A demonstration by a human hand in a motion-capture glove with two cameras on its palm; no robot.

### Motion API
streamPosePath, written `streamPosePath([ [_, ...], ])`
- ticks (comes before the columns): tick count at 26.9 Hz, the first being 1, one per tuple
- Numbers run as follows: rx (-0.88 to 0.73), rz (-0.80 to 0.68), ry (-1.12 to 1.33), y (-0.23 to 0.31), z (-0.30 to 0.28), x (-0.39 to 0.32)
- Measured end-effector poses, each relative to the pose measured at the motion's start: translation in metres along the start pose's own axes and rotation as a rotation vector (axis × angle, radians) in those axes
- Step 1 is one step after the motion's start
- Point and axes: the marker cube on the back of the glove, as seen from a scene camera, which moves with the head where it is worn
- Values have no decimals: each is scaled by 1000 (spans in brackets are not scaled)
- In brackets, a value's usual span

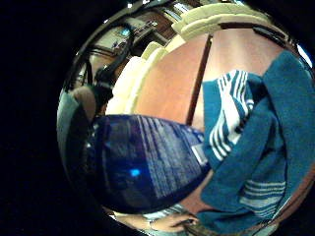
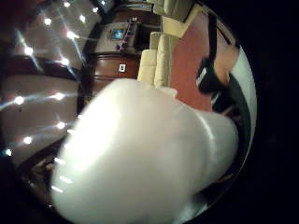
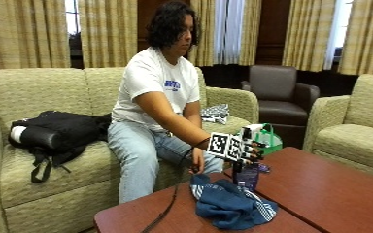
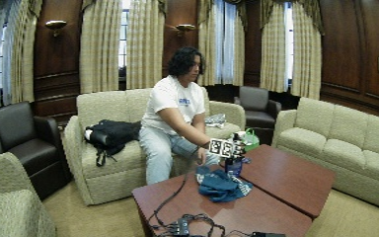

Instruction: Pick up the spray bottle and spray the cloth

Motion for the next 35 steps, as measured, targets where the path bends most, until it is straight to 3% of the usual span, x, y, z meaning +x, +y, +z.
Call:
streamPosePath([
  [17, -206, -108, 511, 91, -59, 26],
  [35, -70, -181, 433, 211, -142, 28],
])
